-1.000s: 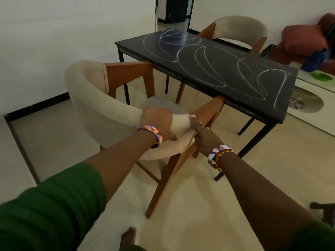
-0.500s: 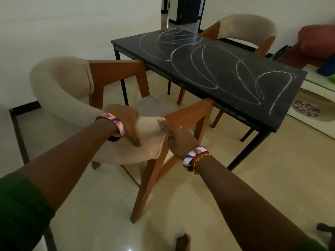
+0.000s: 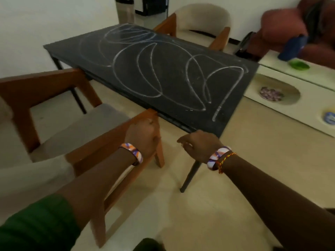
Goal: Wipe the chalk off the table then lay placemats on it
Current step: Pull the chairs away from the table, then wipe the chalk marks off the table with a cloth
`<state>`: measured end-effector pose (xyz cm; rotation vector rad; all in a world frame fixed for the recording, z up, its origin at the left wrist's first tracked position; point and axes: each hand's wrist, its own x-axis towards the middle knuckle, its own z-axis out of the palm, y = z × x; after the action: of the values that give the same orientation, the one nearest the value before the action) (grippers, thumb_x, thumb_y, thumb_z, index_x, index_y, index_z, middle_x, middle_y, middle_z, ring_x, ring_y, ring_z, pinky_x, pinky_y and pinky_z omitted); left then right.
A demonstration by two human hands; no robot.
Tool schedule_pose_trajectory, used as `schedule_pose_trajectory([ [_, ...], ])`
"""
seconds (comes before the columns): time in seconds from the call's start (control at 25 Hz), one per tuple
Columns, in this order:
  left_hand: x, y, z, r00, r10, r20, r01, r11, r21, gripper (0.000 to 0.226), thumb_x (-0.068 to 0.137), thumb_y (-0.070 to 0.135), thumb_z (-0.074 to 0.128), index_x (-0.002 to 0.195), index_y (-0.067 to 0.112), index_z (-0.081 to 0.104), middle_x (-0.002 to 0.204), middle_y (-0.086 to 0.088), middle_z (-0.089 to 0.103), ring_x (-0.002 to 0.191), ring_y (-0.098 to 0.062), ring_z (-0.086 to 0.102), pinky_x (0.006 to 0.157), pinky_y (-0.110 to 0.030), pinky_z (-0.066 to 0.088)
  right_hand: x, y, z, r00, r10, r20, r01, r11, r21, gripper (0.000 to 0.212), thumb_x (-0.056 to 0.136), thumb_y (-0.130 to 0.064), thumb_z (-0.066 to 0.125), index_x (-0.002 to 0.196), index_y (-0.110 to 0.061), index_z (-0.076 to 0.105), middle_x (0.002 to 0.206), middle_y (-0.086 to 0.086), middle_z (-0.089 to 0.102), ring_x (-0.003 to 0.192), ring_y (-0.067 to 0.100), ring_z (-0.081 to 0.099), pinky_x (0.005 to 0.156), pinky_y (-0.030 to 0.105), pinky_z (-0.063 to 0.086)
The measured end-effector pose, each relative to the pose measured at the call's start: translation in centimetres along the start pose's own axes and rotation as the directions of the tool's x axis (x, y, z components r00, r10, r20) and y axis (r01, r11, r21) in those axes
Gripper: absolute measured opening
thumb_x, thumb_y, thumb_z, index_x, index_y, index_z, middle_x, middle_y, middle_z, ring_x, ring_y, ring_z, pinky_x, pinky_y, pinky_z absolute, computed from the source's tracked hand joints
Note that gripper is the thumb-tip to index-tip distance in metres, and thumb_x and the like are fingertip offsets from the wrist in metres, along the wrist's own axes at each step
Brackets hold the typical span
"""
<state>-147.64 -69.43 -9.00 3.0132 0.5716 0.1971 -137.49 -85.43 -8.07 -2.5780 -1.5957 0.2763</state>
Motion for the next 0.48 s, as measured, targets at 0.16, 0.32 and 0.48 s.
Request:
schedule_pose_trajectory([
  [0.16,6.2,13.4,-0.1,0.871,0.487,-0.058,-0.490,0.855,-0.172,0.023,0.087,0.027,0.053,0.098,0.013,0.069,0.095,-0.008,0.068,0.087,-0.029,0.064,0.068,-0.031,0.047,-5.2,10.0,-2.5,0.965,0.246,-0.092,-0.253,0.964,-0.075,0.033,0.098,-0.028,0.036,0.118,-0.022,0.062,0.109,0.007,0.066,0.099,0.029,0.060,0.066,0.028,0.036],
  [0.32,12.7,28.7,2.2,0.709,0.704,0.041,-0.694,0.707,-0.140,0.027,0.093,0.032,0.048,0.112,0.021,0.062,0.109,-0.001,0.063,0.103,-0.022,0.057,0.079,-0.034,0.046,-13.0,22.0,-2.7,0.867,0.482,-0.124,-0.484,0.875,0.017,0.034,0.097,-0.028,0.037,0.118,-0.026,0.063,0.110,0.008,0.066,0.102,0.032,0.059,0.067,0.029,0.035],
  [0.48,16.7,45.1,5.8,0.519,0.826,0.221,-0.821,0.553,-0.142,0.029,0.094,0.034,0.046,0.117,0.022,0.058,0.115,0.000,0.059,0.107,-0.021,0.056,0.077,-0.030,0.045,-22.9,32.8,-1.6,0.732,0.673,-0.105,-0.652,0.737,0.178,0.033,0.096,-0.024,0.040,0.118,-0.029,0.064,0.109,0.005,0.067,0.101,0.030,0.060,0.066,0.026,0.033],
])
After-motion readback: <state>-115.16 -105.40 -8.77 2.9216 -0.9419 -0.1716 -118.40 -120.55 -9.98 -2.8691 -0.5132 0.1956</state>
